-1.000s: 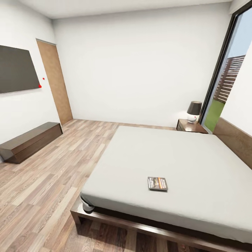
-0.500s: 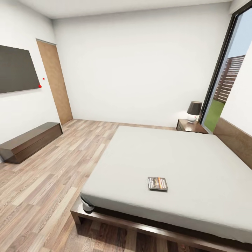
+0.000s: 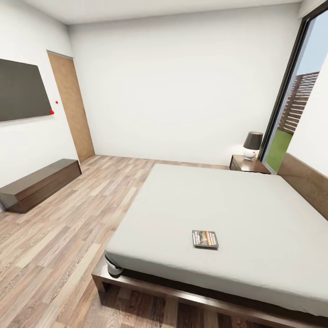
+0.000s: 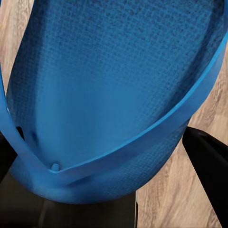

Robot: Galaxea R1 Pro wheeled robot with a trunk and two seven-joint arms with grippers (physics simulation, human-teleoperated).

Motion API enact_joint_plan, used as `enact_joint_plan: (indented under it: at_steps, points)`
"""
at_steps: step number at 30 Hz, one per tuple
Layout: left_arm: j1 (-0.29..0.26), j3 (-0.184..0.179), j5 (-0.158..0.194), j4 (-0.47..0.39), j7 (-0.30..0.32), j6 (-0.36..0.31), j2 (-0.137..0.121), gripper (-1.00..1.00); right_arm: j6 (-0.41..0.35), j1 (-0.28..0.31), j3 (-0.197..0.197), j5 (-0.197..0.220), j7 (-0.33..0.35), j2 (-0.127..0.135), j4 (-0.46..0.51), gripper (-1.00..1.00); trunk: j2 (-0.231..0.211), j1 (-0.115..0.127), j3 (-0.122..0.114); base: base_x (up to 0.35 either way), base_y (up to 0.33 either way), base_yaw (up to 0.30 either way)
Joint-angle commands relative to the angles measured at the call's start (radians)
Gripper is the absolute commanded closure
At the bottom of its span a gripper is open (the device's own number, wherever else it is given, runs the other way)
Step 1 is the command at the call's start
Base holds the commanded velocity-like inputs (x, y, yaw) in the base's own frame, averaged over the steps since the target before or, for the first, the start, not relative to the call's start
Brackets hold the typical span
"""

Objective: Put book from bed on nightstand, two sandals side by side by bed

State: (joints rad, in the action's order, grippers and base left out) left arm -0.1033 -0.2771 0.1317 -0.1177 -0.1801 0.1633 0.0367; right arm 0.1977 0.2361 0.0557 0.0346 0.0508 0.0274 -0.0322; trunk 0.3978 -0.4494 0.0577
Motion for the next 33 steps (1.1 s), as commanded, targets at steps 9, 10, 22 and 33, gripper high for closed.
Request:
enact_joint_plan:
  at_steps: [9, 10, 22, 33]
  points:
    - [-0.002, -0.012, 0.009, 0.000, -0.003, 0.002, 0.001, 1.00, 0.006, -0.007, 0.006, 0.002, 0.003, 0.000, -0.003, 1.00, 0.002, -0.001, 0.002, 0.001, 0.000, 0.000]
    - [-0.002, -0.012, 0.009, 0.000, -0.003, 0.002, 0.001, 1.00, 0.006, -0.008, 0.006, 0.002, 0.004, 0.000, -0.003, 1.00, 0.002, -0.001, 0.002, 0.035, 0.000, 0.000]
    - [-0.003, -0.011, 0.009, 0.000, -0.002, 0.002, 0.000, 1.00, 0.006, -0.009, 0.006, 0.002, 0.010, 0.000, -0.003, 1.00, 0.002, -0.001, 0.000, 0.023, 0.000, -0.059]
    - [-0.003, -0.011, 0.009, 0.001, -0.002, 0.002, -0.003, 1.00, 0.006, -0.009, 0.006, 0.002, 0.011, 0.000, -0.003, 1.00, 0.002, -0.001, -0.001, 0.000, 0.008, -0.030]
